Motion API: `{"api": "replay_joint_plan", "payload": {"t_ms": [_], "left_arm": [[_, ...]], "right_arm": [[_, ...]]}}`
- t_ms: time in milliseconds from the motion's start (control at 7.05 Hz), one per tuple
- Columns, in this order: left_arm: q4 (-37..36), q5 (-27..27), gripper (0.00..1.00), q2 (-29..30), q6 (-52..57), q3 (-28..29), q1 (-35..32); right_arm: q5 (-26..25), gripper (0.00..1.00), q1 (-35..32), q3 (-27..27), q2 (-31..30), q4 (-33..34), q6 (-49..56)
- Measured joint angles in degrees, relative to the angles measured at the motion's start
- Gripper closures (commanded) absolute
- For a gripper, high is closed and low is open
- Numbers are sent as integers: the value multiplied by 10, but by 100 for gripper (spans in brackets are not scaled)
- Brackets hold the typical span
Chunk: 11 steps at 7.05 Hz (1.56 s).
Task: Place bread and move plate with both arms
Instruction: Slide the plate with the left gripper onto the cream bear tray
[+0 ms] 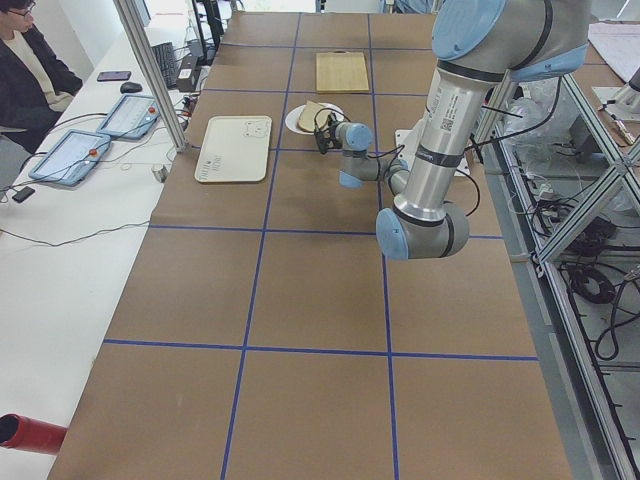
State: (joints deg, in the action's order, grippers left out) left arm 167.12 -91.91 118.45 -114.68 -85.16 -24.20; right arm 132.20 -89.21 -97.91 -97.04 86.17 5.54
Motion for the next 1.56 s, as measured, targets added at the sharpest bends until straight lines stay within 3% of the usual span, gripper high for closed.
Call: {"api": "replay_joint_plan", "payload": {"t_ms": [142,567,993,1135,1277,1560], "left_arm": [[-2,0,100,27,-27,36,-34],[-6,0,100,144,-84,221,-117],[-16,5,100,220,-88,354,-141],[-21,9,39,229,-80,368,-140],[-25,11,3,232,-63,372,-138],[-29,12,2,225,-23,360,-130]], "right_arm": [[0,0,0,0,0,0,0],[0,0,0,0,-2,-1,1],[0,0,-1,-1,-6,-3,1],[0,0,-1,-1,-7,-4,1],[0,0,-1,-1,-7,-4,1],[1,0,-1,-1,-8,-5,1]]}}
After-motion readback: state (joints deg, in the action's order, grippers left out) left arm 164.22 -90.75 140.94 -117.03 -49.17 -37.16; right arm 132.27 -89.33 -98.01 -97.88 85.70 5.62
